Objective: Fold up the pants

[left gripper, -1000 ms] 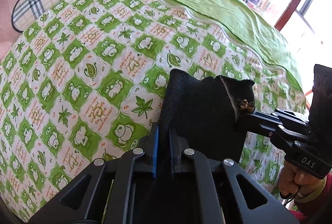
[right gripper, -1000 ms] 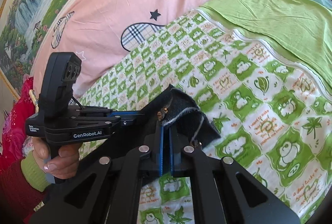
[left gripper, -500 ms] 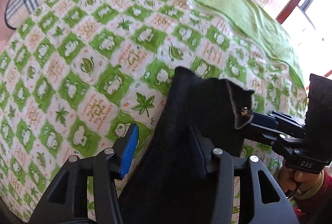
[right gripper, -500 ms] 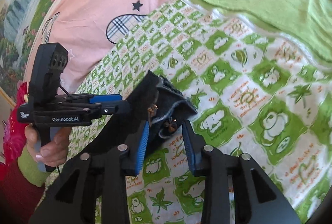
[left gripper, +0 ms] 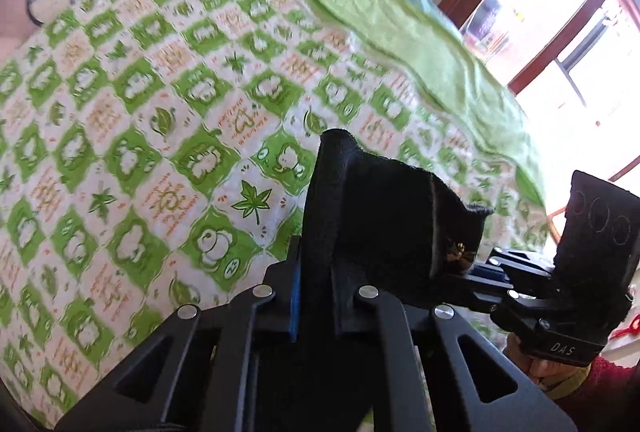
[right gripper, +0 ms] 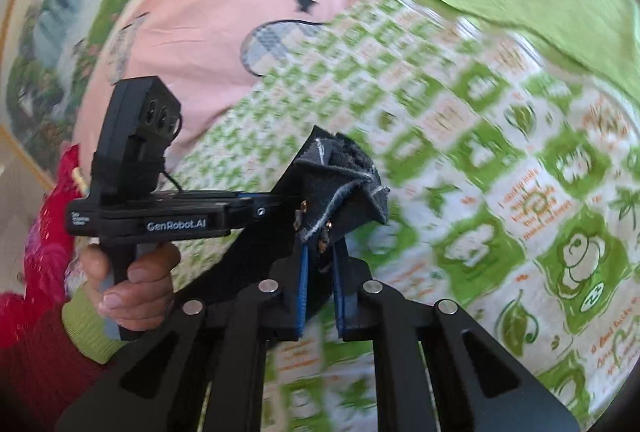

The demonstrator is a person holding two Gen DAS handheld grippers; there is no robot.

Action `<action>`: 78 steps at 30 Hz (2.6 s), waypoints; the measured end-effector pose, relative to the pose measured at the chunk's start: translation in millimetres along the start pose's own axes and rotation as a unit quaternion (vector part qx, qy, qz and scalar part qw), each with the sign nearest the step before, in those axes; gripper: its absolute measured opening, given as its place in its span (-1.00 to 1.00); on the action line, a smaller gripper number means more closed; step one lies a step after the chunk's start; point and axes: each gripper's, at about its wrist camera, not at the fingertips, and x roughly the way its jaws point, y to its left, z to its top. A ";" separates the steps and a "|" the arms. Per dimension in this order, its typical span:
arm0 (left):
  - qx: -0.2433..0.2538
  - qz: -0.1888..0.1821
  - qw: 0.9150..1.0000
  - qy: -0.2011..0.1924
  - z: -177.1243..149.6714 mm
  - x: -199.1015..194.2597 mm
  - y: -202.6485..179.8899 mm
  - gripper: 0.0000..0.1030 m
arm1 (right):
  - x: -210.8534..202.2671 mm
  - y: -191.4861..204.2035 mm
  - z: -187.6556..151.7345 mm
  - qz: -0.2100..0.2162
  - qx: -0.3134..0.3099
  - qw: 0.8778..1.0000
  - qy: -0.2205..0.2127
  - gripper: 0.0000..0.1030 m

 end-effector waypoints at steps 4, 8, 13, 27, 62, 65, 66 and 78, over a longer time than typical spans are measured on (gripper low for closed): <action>-0.011 0.004 0.999 -0.051 -25.4 -58.4 -0.9 -0.81 | -12.6 40.2 2.2 0.067 -0.048 0.997 0.007 -0.77; -0.027 0.015 0.996 -0.088 -61.4 -104.3 -0.7 -0.82 | -10.0 83.3 -6.7 0.125 -0.092 0.988 0.025 -0.77; -0.054 0.040 0.991 -0.117 -109.9 -137.5 6.2 -0.82 | 3.7 118.3 -29.3 0.172 -0.121 0.976 0.057 -0.77; -0.158 0.057 0.978 -0.124 -199.2 -126.8 59.9 -0.82 | 74.4 155.1 -79.2 0.173 -0.176 0.955 0.162 -0.77; -0.455 0.141 0.858 -0.192 -401.7 -206.8 66.0 -0.31 | 96.3 222.4 -117.9 0.180 -0.253 0.921 0.237 -0.16; -0.494 0.145 0.831 -0.211 -428.3 -220.5 66.3 -0.30 | 100.5 236.3 -121.5 0.189 -0.264 0.914 0.243 -0.16; -0.505 0.147 0.823 -0.216 -436.3 -225.6 66.3 -0.30 | 102.2 240.6 -122.9 0.192 -0.267 0.912 0.246 -0.16; -0.590 0.184 0.748 -0.243 -516.3 -261.5 54.5 0.02 | 126.0 297.8 -140.4 0.229 -0.319 0.878 0.273 -0.16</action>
